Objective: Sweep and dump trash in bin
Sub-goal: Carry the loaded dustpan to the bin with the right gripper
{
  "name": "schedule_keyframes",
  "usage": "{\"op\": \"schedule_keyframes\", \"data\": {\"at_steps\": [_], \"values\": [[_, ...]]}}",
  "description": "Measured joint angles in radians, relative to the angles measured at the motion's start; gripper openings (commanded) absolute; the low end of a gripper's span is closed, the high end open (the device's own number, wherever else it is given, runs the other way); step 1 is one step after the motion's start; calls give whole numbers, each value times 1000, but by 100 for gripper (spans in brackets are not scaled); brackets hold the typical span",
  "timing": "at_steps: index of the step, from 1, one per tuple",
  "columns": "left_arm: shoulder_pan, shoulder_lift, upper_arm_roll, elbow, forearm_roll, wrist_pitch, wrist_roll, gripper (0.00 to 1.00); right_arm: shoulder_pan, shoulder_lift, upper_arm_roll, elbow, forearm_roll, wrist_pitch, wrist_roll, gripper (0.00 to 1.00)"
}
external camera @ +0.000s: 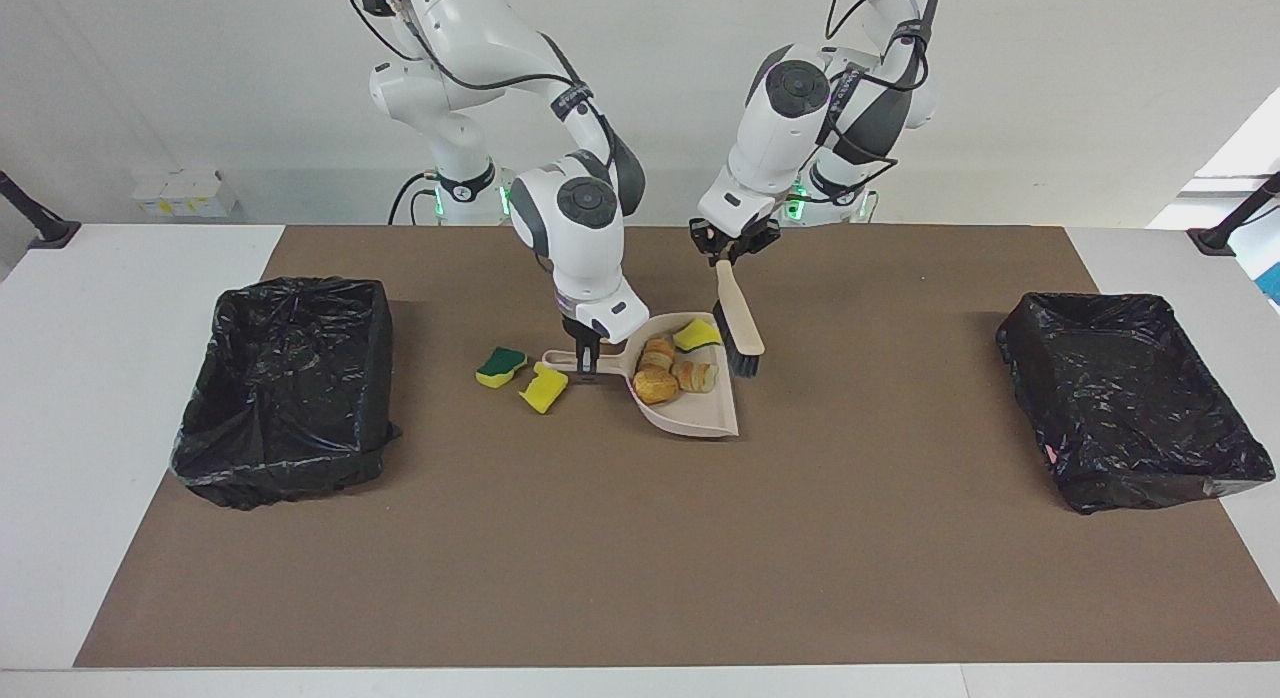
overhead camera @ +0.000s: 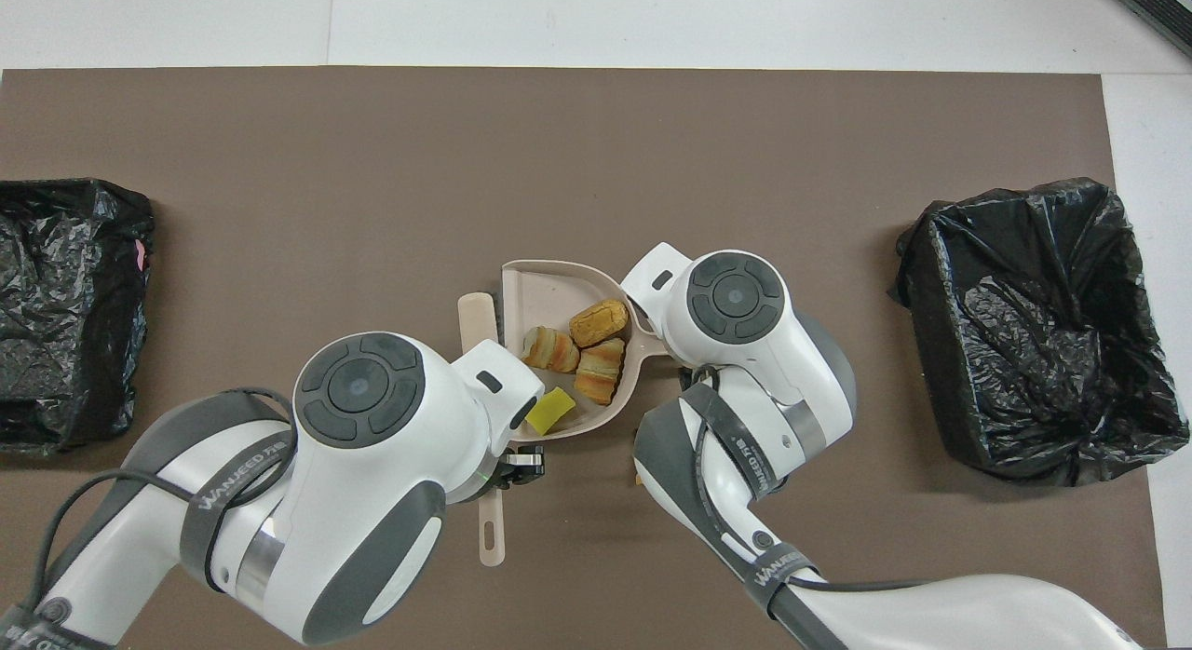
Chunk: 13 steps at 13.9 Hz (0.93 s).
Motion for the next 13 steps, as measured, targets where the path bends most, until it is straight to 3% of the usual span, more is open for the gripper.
{"op": "schedule_keyframes", "data": {"at_steps": [2, 7, 13], "values": [[-1, -40, -4, -50, 4, -38, 0, 0, -33, -11, 0, 27, 1, -30, -67, 0], [-60, -228, -33, -299, 4, -40, -11, 0, -154, -80, -6, 105, 3, -187, -234, 0], [-246, -242, -41, -414, 3, 46, -155, 0, -390, -150, -17, 149, -1, -306, -438, 0]]}}
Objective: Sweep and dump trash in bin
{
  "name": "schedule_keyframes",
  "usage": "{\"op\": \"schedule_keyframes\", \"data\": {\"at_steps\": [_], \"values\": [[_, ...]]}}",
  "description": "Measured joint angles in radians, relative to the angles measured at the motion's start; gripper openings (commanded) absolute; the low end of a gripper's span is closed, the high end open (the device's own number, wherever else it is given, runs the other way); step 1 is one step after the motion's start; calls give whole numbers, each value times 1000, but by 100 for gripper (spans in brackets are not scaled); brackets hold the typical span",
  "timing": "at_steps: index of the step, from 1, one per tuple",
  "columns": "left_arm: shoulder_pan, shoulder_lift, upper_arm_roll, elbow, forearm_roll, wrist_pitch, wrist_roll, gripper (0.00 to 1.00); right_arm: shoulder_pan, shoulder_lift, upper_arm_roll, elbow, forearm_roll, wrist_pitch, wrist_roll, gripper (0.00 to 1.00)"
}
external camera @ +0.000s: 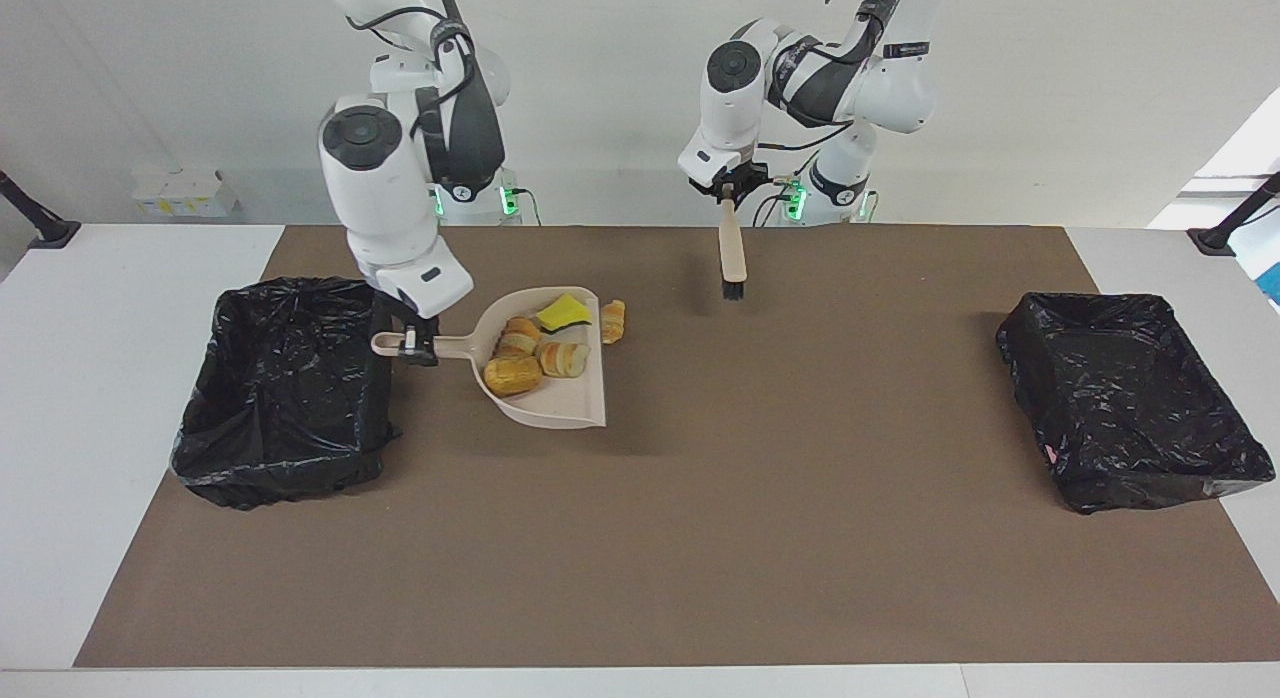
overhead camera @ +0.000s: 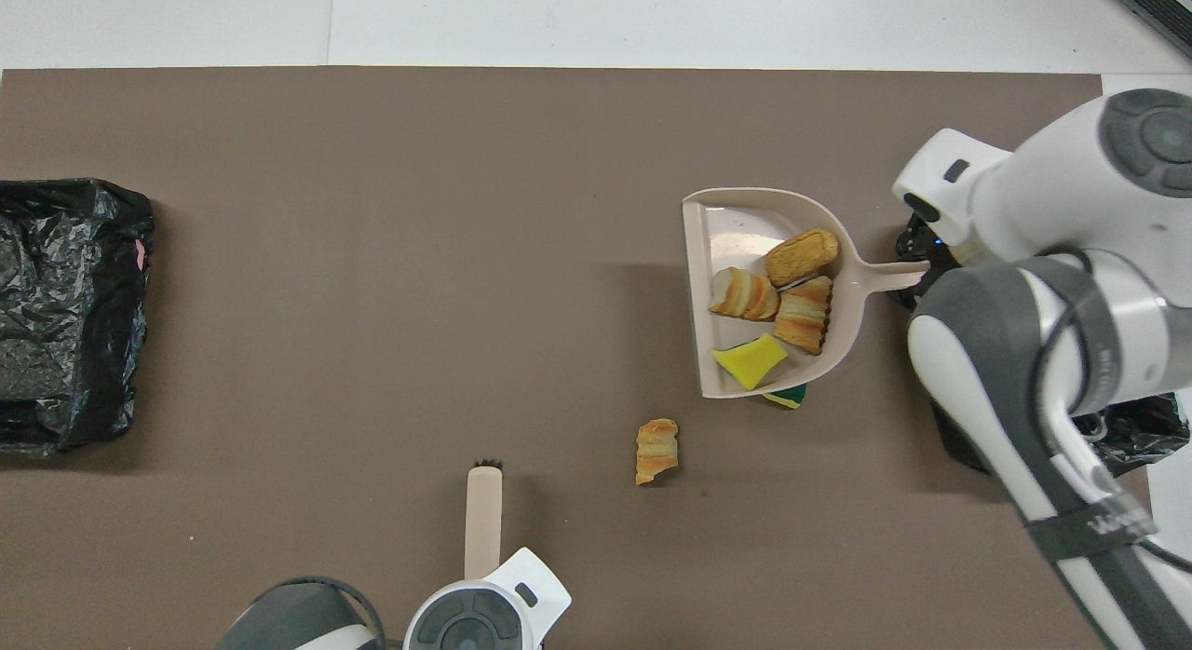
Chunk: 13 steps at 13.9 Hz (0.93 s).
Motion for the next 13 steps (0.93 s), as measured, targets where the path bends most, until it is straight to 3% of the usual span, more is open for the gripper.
{"op": "schedule_keyframes", "data": {"at_steps": [5, 9, 11, 12, 13], "values": [[-21, 65, 2, -58, -76, 122, -5, 4, -234, 1, -9, 32, -144, 2, -233, 0], [-20, 90, 8, -59, -125, 142, -6, 6, -248, 0, -6, 68, -403, 4, -247, 0], [-20, 90, 8, -60, -134, 142, -7, 12, -251, -1, -5, 67, -523, 8, -238, 0], [-20, 90, 8, -60, -136, 142, -6, 22, -256, -5, -6, 58, -571, 17, -225, 0], [-20, 90, 8, -60, -136, 143, -6, 68, -261, -16, -6, 33, -622, 40, -196, 0]]}}
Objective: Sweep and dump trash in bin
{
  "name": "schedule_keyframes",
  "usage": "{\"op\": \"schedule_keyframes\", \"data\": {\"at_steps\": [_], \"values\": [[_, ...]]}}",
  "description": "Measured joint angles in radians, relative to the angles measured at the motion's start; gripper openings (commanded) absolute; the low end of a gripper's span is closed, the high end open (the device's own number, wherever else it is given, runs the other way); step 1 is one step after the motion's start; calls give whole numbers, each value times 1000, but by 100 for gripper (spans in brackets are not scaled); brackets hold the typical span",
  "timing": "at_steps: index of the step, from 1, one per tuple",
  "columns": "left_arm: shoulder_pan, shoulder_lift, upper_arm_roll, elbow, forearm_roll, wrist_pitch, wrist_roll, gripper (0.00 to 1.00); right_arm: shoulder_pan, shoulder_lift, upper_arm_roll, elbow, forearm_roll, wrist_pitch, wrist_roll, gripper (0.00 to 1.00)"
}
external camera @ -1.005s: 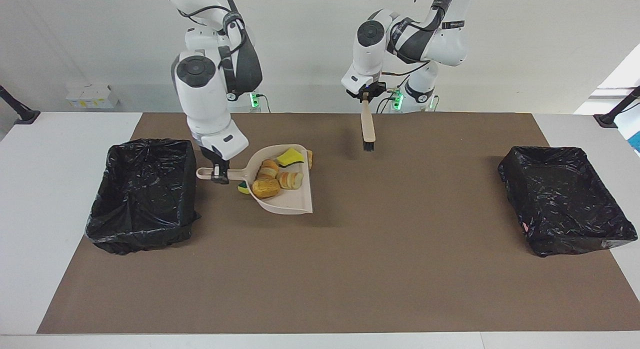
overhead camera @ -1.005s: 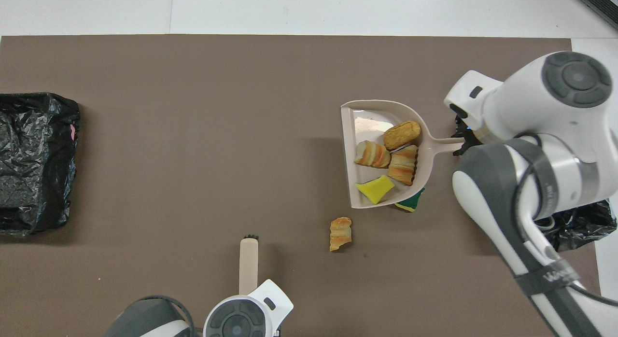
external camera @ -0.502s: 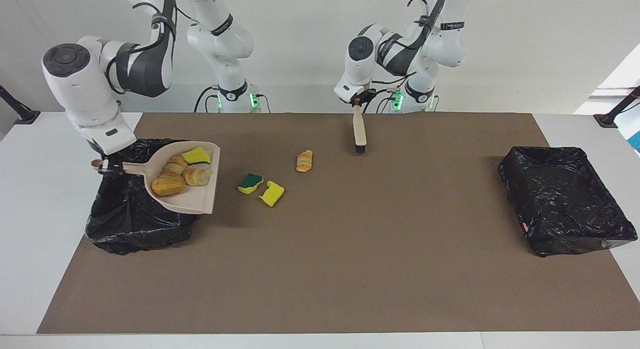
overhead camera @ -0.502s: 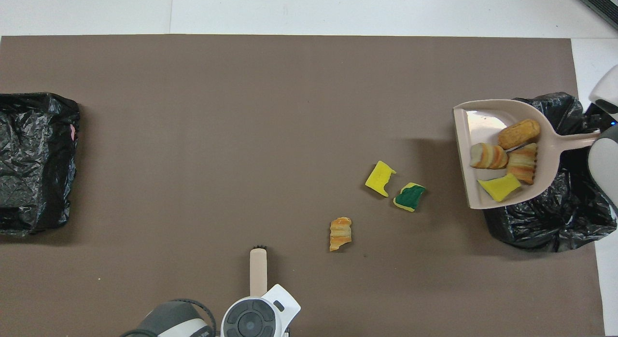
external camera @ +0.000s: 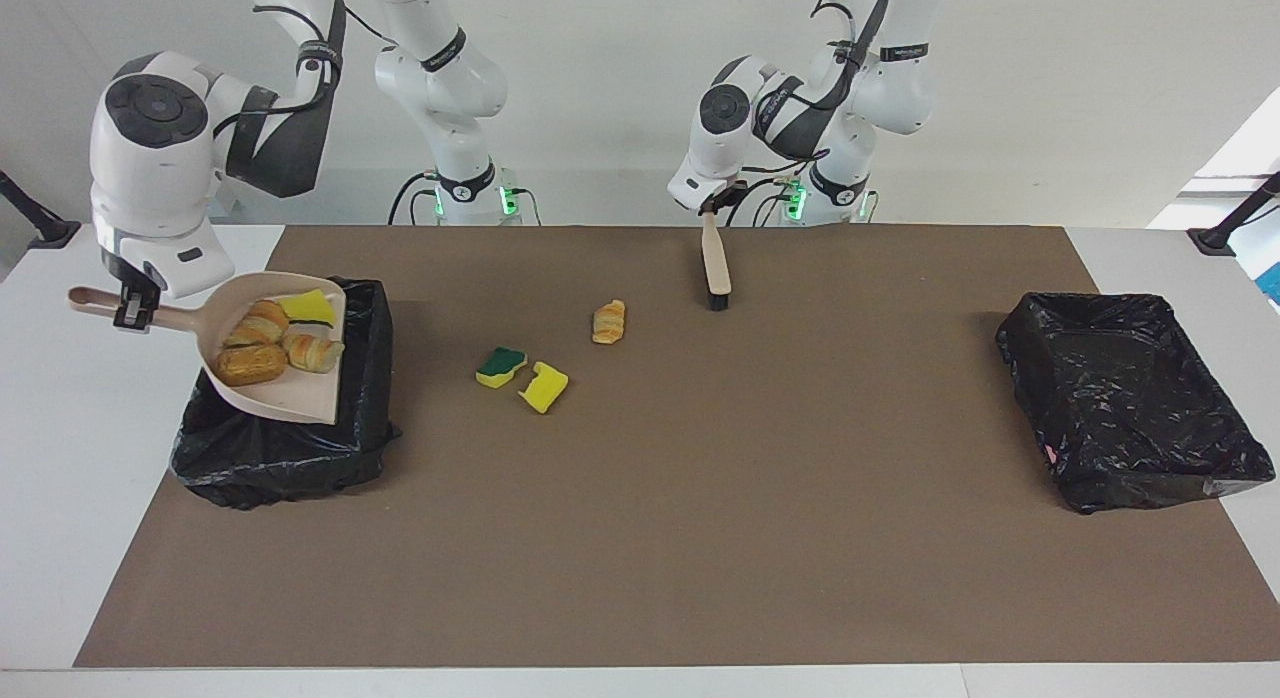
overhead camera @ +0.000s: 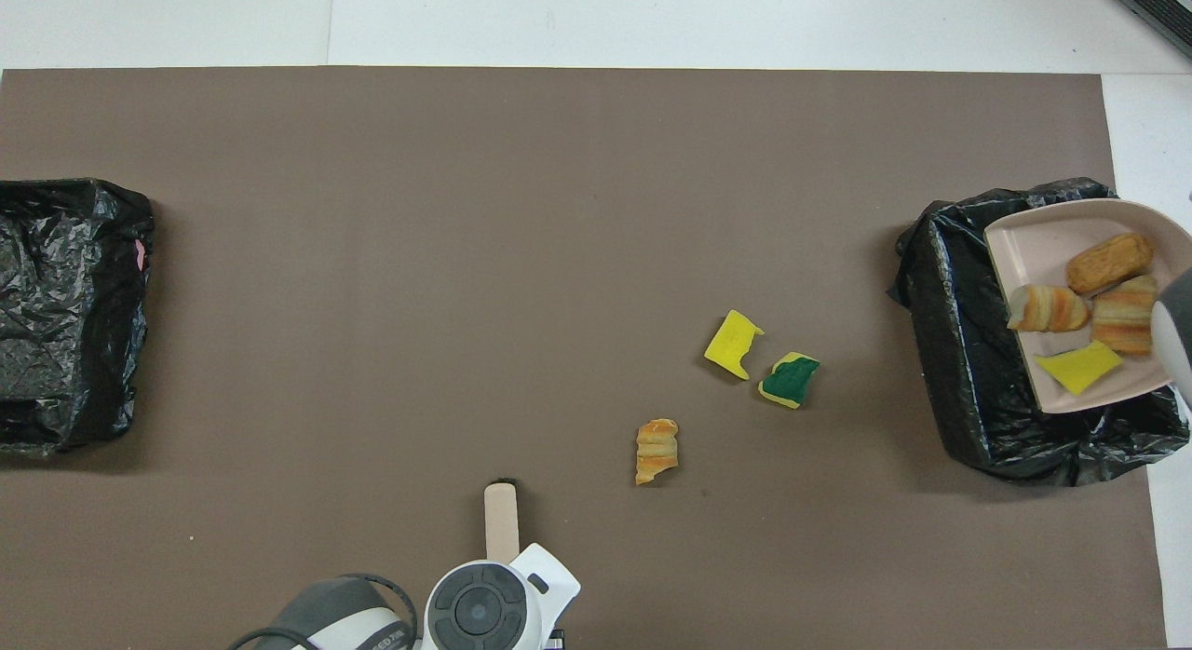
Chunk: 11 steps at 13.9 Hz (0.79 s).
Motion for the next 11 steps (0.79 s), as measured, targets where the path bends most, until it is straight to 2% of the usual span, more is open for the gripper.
{"op": "schedule_keyframes", "data": {"at_steps": [1, 2, 3, 5, 7, 11], "values": [[0, 0, 0, 0, 0, 5, 0, 88, -2, -20, 0, -42, -59, 26, 47, 0], [0, 0, 1, 0, 0, 13, 0, 90, -3, -47, 0, -93, -115, 42, 102, 0], [0, 0, 2, 2, 0, 16, 2, 98, -2, -71, 2, -139, -160, 49, 144, 0], [11, 9, 10, 25, 0, 18, 3, 100, 0, -107, 5, -204, -231, 58, 189, 0], [81, 26, 16, 99, 27, 12, 8, 100, 1, -121, 7, -220, -277, 59, 190, 0], [319, 29, 31, 386, 168, -168, 177, 100, 1, -139, 8, -212, -305, 59, 190, 0]]}}
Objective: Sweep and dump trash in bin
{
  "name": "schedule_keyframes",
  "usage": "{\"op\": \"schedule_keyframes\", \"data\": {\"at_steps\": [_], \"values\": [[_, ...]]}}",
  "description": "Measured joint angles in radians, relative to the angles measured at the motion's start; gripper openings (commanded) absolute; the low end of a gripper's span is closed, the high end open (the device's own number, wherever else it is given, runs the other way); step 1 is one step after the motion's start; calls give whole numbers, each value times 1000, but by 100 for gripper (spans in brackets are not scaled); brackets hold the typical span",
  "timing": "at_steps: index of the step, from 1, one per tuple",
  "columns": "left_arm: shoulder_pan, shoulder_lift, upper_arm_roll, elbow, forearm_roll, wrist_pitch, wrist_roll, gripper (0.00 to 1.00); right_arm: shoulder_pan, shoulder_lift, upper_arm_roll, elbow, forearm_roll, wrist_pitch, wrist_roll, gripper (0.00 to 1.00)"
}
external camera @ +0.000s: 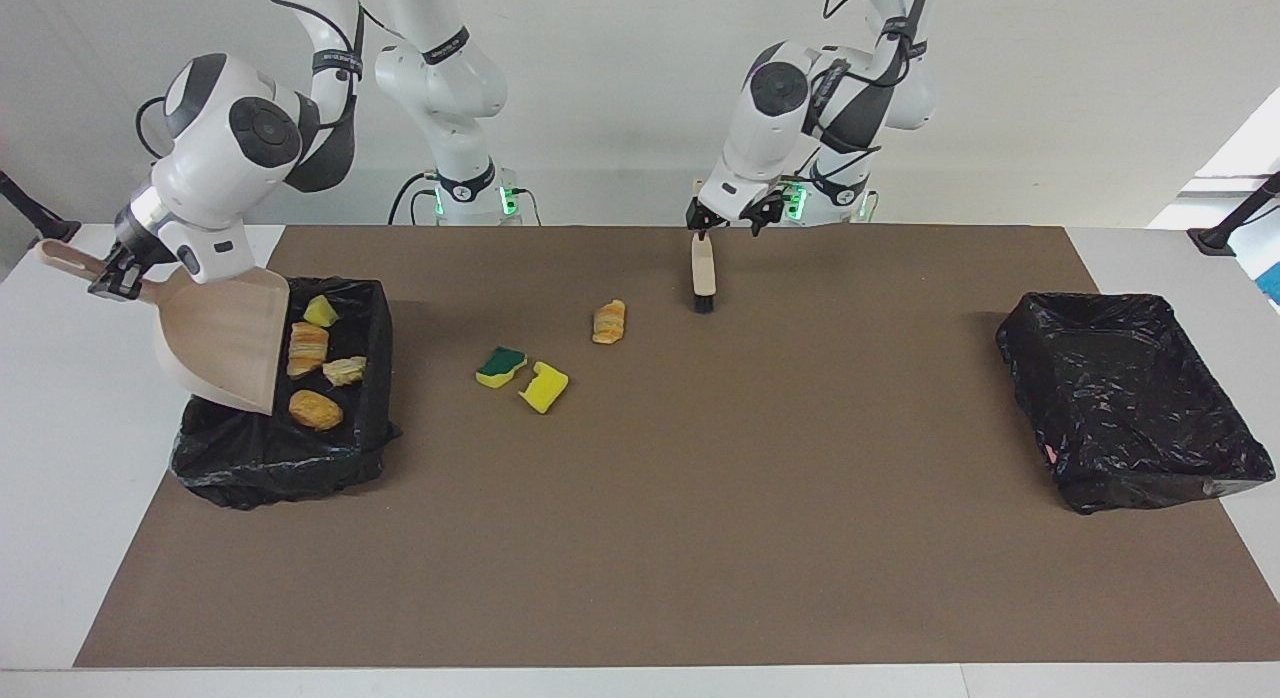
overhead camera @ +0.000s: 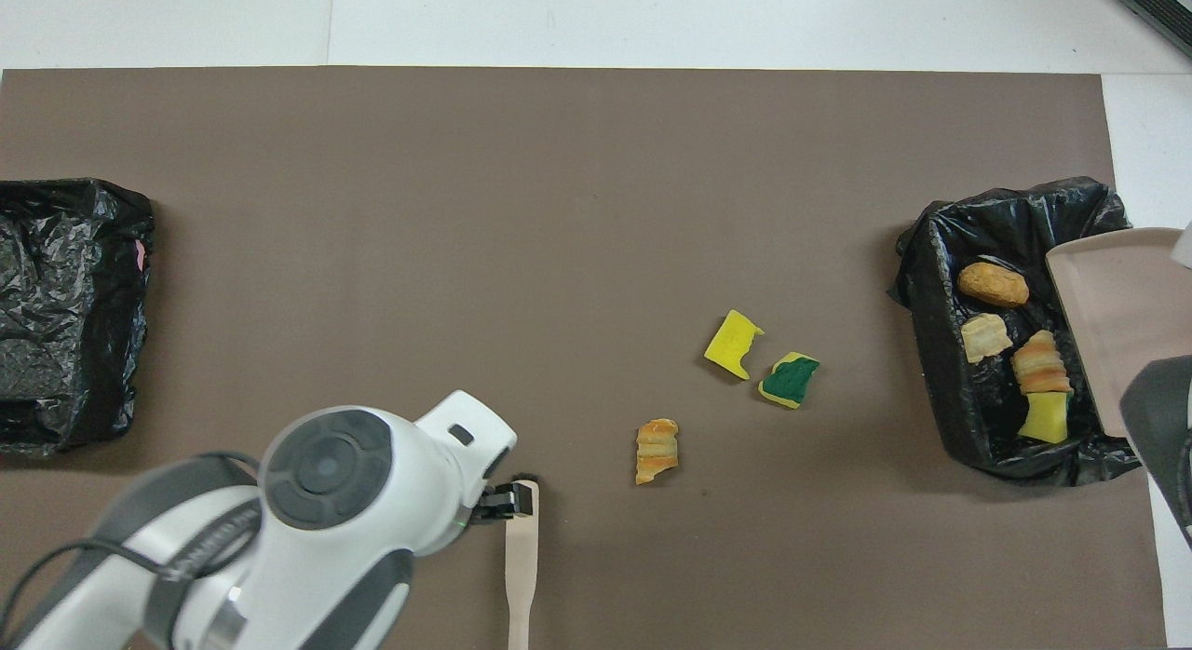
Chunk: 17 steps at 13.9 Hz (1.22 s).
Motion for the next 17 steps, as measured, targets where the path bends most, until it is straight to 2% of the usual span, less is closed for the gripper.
{"op": "schedule_keyframes", "data": {"at_steps": [2, 4, 6, 10, 14, 17], "values": [[83, 1, 6, 136, 89, -82, 106, 100, 0, -9, 1, 12, 26, 0, 0, 0], [127, 8, 8, 218, 158, -95, 167, 100, 1, -11, 5, 21, 140, -11, 0, 0], [201, 18, 10, 301, 171, -119, 279, 100, 12, -11, 9, 23, 295, -32, 4, 0], [322, 41, 17, 492, 171, -286, 468, 100, 19, -11, 10, 25, 567, -57, 65, 0], [370, 170, 17, 707, 151, -409, 487, 100, 90, -10, 12, 26, 733, -159, 316, 0], [397, 227, 17, 779, 123, -427, 495, 100, 207, -9, 15, 25, 823, -220, 640, 0]]}}
